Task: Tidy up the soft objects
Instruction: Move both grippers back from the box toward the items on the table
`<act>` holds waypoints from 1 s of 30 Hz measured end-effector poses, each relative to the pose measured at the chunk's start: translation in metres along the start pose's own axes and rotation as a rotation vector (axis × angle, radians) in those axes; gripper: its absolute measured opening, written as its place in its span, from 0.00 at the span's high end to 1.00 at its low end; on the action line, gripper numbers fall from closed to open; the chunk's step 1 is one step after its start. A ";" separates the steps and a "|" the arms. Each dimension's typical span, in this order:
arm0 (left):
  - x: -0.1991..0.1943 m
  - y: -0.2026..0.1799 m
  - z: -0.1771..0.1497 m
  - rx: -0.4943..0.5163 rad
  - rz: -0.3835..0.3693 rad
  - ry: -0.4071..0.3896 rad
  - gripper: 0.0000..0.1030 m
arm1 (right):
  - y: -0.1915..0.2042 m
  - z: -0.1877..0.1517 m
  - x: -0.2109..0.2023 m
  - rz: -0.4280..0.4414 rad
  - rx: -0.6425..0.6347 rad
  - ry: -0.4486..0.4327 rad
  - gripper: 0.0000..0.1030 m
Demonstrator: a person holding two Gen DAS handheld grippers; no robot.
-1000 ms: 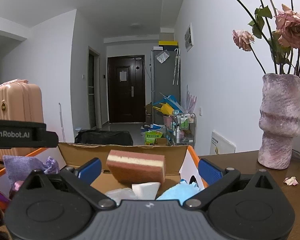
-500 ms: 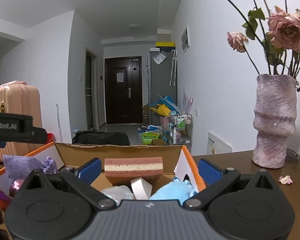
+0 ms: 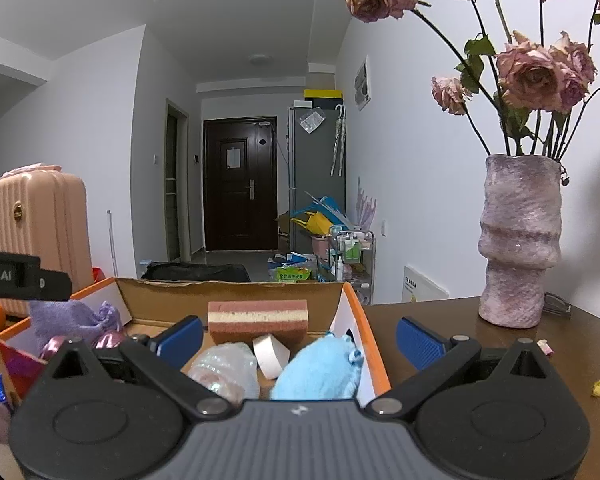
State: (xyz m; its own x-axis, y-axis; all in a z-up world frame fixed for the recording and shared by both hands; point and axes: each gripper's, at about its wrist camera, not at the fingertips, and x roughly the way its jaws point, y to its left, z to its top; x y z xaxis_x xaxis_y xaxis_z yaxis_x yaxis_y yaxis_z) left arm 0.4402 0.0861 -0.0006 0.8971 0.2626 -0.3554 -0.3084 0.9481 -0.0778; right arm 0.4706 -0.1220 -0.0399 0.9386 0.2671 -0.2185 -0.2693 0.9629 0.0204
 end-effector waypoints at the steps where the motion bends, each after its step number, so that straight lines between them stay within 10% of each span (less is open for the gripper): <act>1: -0.002 0.001 -0.002 0.003 0.002 0.001 0.00 | 0.000 -0.001 -0.004 0.000 -0.002 0.000 0.00; 30: -0.100 0.036 -0.048 0.026 0.004 0.037 0.00 | 0.023 -0.028 -0.126 0.021 -0.042 0.024 0.00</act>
State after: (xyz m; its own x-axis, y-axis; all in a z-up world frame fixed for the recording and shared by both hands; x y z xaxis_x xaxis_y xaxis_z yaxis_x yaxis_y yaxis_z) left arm 0.3240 0.0854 -0.0126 0.8832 0.2600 -0.3903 -0.3033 0.9514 -0.0526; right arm 0.3401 -0.1347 -0.0389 0.9273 0.2861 -0.2416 -0.2985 0.9543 -0.0156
